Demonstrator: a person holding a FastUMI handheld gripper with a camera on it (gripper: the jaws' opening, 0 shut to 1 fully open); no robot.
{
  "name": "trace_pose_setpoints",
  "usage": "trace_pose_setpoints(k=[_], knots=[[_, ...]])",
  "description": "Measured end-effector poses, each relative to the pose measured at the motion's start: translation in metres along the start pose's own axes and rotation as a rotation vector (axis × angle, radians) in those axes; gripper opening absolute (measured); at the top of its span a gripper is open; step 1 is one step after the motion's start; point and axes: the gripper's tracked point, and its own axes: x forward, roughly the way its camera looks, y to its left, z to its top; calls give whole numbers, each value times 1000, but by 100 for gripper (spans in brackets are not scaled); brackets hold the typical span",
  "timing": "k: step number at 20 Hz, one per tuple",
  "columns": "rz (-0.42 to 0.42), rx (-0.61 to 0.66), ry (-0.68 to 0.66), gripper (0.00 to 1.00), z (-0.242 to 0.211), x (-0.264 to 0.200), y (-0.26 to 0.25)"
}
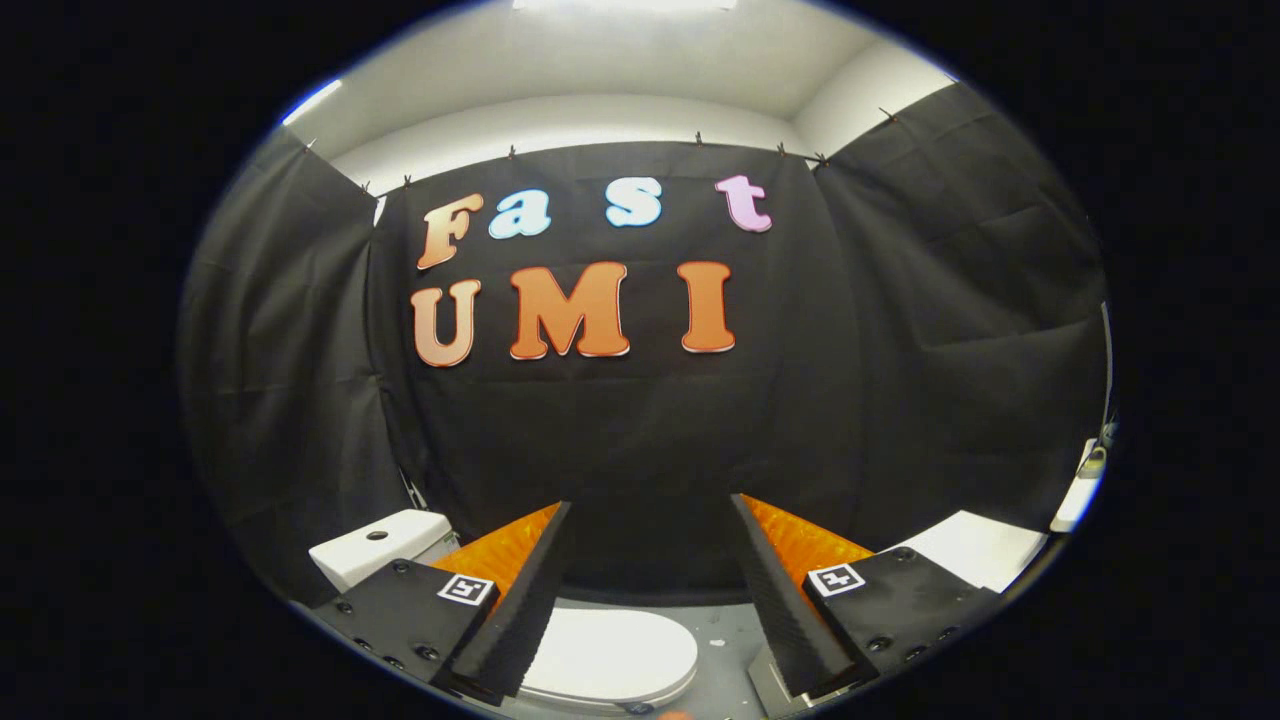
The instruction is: Open the toilet lid.
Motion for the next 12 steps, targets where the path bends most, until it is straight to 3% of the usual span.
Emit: trace_pose_setpoints(k=[6,12], knots=[[-3,76,132,98,-96,19,-27],[22,177,353,99,-225,28,-42]])
